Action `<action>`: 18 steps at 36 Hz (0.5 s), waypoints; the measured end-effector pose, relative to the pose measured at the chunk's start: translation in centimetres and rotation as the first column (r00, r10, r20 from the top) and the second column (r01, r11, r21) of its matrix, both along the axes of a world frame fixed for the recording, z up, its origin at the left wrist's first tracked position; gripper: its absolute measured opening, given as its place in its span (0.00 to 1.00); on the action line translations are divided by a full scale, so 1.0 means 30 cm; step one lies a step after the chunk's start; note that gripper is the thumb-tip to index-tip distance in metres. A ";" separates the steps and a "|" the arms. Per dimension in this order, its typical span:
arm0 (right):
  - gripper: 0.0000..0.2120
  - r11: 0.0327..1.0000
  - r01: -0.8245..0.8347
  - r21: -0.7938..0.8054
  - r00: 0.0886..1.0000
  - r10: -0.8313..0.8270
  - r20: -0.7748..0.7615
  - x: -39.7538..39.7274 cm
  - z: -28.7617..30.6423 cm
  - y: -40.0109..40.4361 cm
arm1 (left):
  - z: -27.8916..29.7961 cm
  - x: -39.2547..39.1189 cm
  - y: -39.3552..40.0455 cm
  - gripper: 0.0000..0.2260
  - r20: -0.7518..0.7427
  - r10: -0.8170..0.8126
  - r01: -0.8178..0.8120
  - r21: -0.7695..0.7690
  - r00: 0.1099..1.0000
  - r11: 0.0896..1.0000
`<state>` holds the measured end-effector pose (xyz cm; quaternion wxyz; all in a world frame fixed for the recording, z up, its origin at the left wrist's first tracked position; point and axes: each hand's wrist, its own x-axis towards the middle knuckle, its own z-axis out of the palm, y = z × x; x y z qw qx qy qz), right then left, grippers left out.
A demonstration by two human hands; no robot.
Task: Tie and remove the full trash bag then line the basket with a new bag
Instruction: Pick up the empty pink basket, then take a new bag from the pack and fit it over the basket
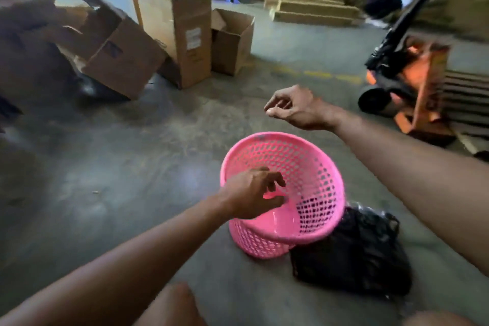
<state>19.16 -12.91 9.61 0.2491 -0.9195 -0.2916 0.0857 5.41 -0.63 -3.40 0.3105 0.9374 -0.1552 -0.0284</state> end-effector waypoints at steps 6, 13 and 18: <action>0.07 0.979 0.178 0.099 0.983 -0.173 -0.058 0.040 -0.112 -0.336 | -0.141 0.012 -0.304 0.42 -0.132 -0.087 0.120 0.270 0.987 0.955; 0.05 0.819 0.535 0.207 0.842 -0.499 -0.205 0.056 -0.435 -0.714 | -0.237 0.041 -0.424 0.20 -0.053 -0.128 0.136 0.231 0.990 0.963; 0.11 0.572 0.814 0.102 0.564 -0.735 -0.376 0.086 -0.864 -1.010 | -0.216 0.085 -0.419 0.18 -0.045 -0.032 0.042 0.243 0.998 0.969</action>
